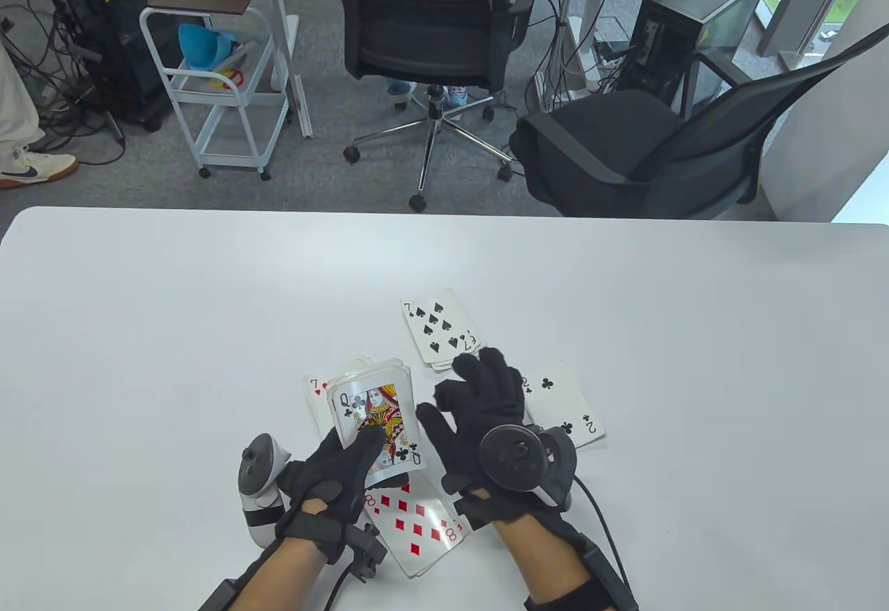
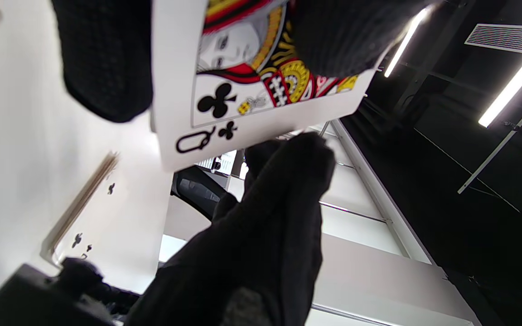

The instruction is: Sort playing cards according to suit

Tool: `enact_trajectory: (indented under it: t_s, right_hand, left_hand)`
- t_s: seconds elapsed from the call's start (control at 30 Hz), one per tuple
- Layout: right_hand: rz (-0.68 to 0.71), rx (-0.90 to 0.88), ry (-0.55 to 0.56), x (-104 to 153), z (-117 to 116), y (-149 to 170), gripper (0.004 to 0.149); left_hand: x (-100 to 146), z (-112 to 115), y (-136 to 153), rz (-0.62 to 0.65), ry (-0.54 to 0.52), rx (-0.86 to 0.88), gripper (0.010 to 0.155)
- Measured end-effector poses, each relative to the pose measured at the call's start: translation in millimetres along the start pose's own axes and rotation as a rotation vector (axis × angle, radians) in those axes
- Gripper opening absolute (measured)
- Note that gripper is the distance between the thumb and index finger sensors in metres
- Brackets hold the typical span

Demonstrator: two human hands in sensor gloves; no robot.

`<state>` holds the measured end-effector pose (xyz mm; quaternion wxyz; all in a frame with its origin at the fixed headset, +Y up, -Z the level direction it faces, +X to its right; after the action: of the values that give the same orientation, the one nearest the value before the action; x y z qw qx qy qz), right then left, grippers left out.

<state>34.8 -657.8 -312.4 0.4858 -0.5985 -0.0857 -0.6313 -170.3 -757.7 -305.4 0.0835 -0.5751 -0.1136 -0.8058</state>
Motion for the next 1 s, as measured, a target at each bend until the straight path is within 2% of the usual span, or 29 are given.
enact_trajectory:
  t_s: [0.13, 0.23, 0.3, 0.47, 0.67, 0.77, 0.87, 1.0]
  right_hand:
    - [0.026, 0.039, -0.041, 5, -12, -11, 0.061]
    - [0.029, 0.020, -0.005, 7, -13, -13, 0.064]
    - [0.024, -0.004, 0.039, 8, -11, -13, 0.061]
    - [-0.013, -0.084, 0.048, 8, -10, -8, 0.050]
    - [-0.003, -0.074, 0.084, 7, -2, -7, 0.040]
    - [-0.011, -0.059, 0.088, 6, 0, -4, 0.039]
    - [-0.035, -0.056, 0.107, 5, 3, 2, 0.044]
    - [-0.105, -0.022, 0.170, 1, 20, 18, 0.042]
  left_hand:
    - [1, -2, -1, 0.011, -0.018, -0.004, 0.052]
    - [1, -4, -1, 0.013, -0.018, 0.003, 0.051]
    - [2, -3, -1, 0.013, -0.014, 0.009, 0.052]
    - [1, -1, 3, 0.001, 0.003, 0.036, 0.053]
    - [0, 0, 3, 0.000, 0.017, 0.046, 0.055]
    - [0, 1, 3, -0.004, 0.024, 0.052, 0.056]
    - [0, 2, 3, -0.003, 0.025, 0.048, 0.056]
    - [0, 1, 3, 0.001, 0.018, 0.044, 0.055]
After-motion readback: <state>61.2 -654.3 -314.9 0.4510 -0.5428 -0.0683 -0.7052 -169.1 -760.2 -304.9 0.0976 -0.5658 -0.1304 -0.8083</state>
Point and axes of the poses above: the tracker on the back of each hand, its own y axis roughly to the little-finger side, its own x axis roughly from the fingertips to the wrist, z = x × y, the point moved 5 cm from there along -x, roughly from the wrist to the fingertips, and after that the axes turned 6 degrees about y, right-handed, at the moved point
